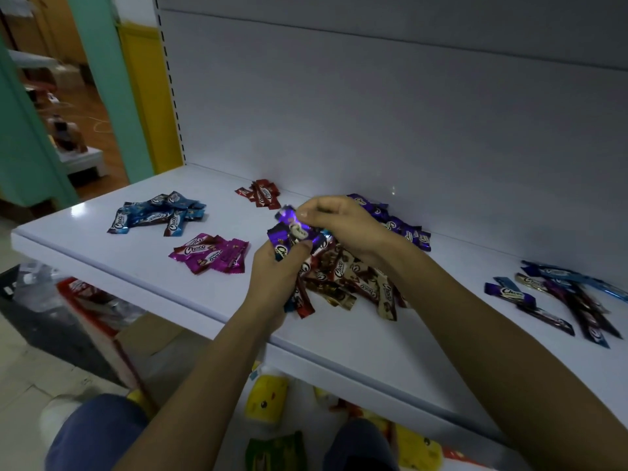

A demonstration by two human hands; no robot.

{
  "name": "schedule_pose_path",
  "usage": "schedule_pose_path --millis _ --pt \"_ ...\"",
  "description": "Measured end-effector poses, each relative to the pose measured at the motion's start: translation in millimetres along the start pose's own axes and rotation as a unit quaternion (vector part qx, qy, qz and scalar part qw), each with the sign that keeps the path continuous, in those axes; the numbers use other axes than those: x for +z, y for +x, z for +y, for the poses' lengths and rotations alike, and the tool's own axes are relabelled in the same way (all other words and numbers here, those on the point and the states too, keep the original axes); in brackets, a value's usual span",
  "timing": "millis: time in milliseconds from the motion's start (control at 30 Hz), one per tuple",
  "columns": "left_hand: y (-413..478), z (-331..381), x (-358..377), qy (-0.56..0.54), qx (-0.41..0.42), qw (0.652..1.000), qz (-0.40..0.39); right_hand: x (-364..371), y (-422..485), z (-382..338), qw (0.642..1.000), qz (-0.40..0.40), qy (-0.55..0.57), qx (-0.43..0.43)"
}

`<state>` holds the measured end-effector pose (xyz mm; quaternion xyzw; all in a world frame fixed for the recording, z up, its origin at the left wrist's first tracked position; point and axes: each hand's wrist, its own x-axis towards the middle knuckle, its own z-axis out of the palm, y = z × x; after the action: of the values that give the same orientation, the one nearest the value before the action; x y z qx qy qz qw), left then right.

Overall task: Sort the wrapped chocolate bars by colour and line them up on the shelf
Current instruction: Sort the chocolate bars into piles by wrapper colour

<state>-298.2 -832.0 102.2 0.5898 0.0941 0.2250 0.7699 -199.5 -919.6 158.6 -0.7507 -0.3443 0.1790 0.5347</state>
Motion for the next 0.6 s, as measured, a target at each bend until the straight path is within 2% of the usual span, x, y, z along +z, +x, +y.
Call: schedule_pose_path --millis 100,167,300,367,433,533,600 --pt "2.0 -1.3 -0.5 -0.014 -0.013 1.0 0.009 -4.8 2.7 4.1 0.986 0.082 0.138 0.041" --pt "1.7 -4.6 -3.4 -0.008 -0.023 0.999 0.022 -9.9 3.4 10.5 0.97 0.157 0.169 0.073" --pt "5.0 -4.3 -0.8 -0.005 -0.027 1.0 0.01 -58.0 0.3 43.8 0.892 0.358 0.233 0.151" --pt "6.1 -6.6 -2.1 -0.004 -0.029 0.999 0.014 -80.1 -4.6 68.0 0.879 0.408 0.166 0.18" --pt "7.7 -7.9 -0.7 -0.01 -0.033 0.999 0.018 -93.6 -7.1 86.6 0.879 0.44 0.067 0.169" --pt "6.6 -9.5 0.1 0.0 -0.027 0.999 0.018 -98.3 -3.5 96.2 0.885 0.424 -0.091 0.167" --pt "6.4 -9.6 -0.6 0.001 -0.03 0.999 0.016 -99.9 2.0 102.1 0.877 0.406 -0.179 0.187"
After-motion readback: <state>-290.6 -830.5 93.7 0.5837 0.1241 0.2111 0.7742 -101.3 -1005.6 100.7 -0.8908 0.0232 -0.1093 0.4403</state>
